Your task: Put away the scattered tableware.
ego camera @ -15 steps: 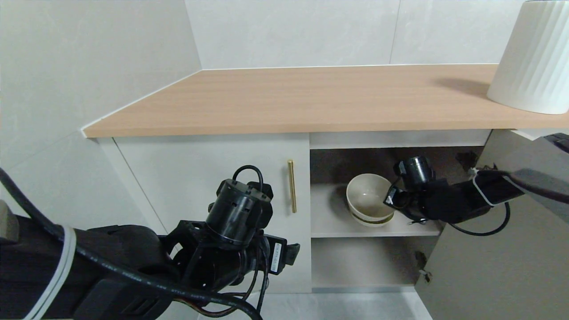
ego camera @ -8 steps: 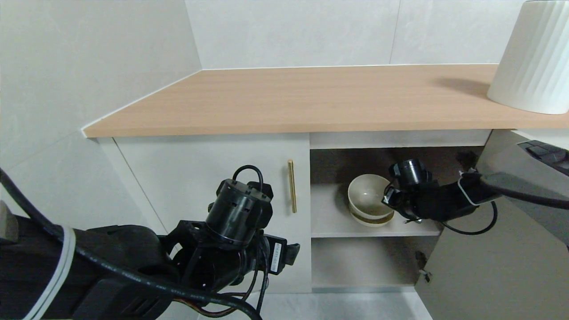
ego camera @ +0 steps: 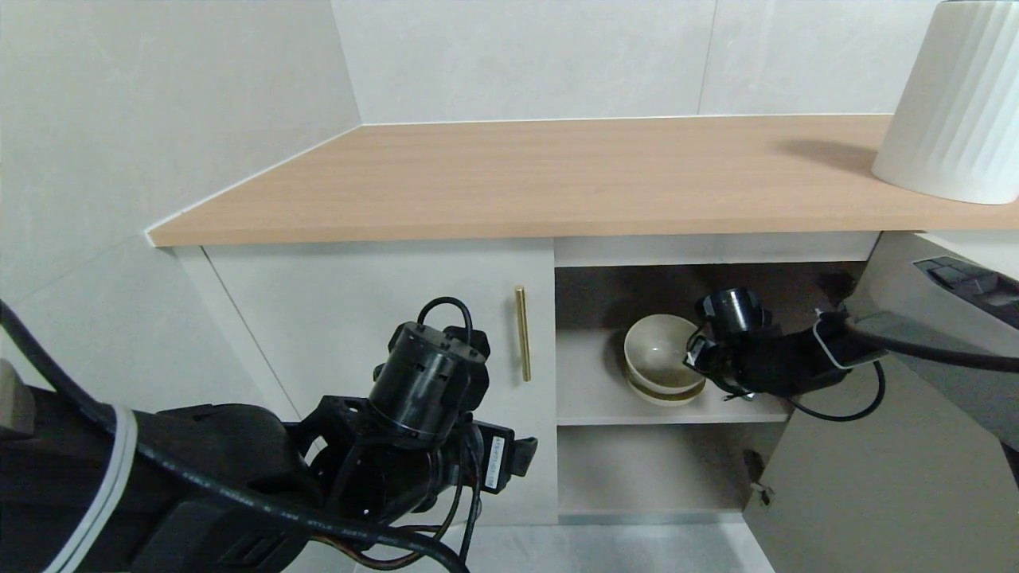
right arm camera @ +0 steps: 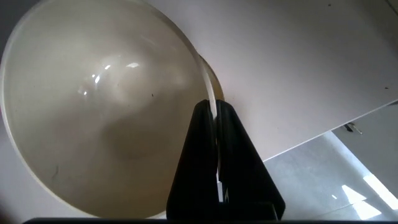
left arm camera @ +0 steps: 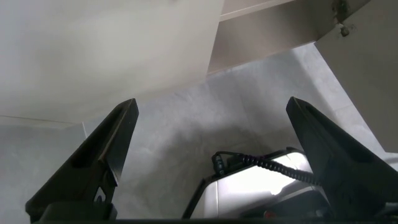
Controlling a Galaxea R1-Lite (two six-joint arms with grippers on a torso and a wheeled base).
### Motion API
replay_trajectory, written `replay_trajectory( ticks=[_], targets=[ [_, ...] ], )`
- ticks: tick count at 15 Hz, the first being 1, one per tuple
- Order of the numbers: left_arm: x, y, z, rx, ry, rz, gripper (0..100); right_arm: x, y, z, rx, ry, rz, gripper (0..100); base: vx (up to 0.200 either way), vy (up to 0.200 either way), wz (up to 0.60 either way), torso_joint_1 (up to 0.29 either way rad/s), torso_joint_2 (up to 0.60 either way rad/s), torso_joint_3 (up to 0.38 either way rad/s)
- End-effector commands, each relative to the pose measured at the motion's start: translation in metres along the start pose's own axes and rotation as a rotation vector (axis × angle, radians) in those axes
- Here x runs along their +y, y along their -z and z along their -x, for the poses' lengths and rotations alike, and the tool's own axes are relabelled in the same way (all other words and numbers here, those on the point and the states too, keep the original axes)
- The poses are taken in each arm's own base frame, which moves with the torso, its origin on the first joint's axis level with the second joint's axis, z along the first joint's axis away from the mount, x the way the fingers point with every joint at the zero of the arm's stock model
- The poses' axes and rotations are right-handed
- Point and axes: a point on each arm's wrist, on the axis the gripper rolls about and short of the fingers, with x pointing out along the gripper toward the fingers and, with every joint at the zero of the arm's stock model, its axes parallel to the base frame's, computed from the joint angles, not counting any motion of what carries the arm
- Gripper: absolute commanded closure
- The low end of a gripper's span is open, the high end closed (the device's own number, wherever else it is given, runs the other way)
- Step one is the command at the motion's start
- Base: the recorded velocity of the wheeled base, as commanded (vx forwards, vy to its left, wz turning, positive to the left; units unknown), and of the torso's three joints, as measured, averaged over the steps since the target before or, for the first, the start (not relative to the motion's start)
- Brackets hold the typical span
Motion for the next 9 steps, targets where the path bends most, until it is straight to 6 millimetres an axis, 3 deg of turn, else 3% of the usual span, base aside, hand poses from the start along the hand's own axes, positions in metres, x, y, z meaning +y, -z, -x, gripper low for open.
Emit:
replay_trajectory(
  ticks=[1,5,6,9],
  targets=[
    [-0.0004,0.0002,-0.0002,0.0,0.0,-0.001,0,-0.0007,0.0016,-0.0008,0.005,0.004,0.004,100,0.0,0.0,0.0,0.0,0.0,0.0],
    [-0.0004,0.0002,-0.0002,0.0,0.0,-0.001,0,-0.0014,0.0029,-0.0017,0.008,0.007,0.007,100,0.0,0.0,0.0,0.0,0.0,0.0],
    [0.0,0.0,-0.0003,0.0,-0.001,0.0,0,-0.0015,0.003,-0.0017,0.009,0.008,0.008,0,0.0,0.0,0.0,0.0,0.0,0.0],
    [0.0,0.0,-0.0003,0.0,-0.001,0.0,0,-0.0018,0.0033,-0.0018,0.01,0.009,0.009,0,0.0,0.0,0.0,0.0,0.0,0.0]
  ],
)
